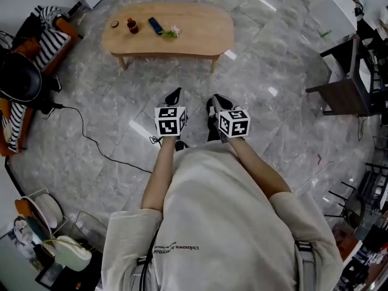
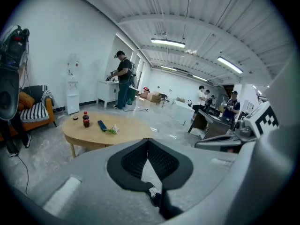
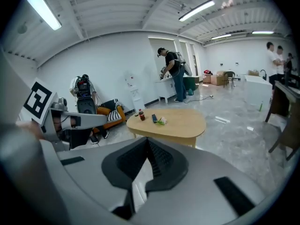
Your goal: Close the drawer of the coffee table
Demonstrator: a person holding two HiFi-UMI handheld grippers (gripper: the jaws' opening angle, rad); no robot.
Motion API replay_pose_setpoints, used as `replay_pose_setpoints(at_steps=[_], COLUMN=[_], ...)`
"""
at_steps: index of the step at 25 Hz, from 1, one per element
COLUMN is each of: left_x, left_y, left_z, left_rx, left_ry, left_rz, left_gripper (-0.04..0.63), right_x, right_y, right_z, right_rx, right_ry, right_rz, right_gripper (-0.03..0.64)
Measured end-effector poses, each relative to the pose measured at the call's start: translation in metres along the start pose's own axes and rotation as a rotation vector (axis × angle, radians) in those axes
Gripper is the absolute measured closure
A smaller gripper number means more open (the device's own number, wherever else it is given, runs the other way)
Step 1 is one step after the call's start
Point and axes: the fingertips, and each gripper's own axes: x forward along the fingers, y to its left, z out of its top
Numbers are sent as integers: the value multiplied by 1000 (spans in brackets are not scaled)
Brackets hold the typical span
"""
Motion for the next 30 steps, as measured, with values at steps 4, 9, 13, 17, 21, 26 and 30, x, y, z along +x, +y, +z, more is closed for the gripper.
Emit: replay_pose_setpoints(at_steps=[4,9,13,17,21,26,30], left_x=[-15,-28,-31,-30,-28,-21,-19], left_y=[-9,-13,-7,-4,-7,-7,-7], left_z=[-7,-22,-24,-23,-22,-24,-21], left_rx=[35,60,45,31,31,31,35], left_ry=[-1,16,14,-1,-5,16,22], left_rz=[-6,-3,7,13,1,7,6], left_gripper=[586,586,586,586,586,586,586], right_x=[-1,4,10,12,10,9,12], right_y=[2,8,13,13,9,5,6], right_z=[-8,-15,-11,-11,-9,-9,-10], right_rx=[35,64,46,41,35,26,10], right_ry=[-11,-5,-5,-3,-1,-9,-3], right_rz=[-24,-30,-20,-15,-22,-25,-23], right_gripper=[601,601,601,601,601,601,601])
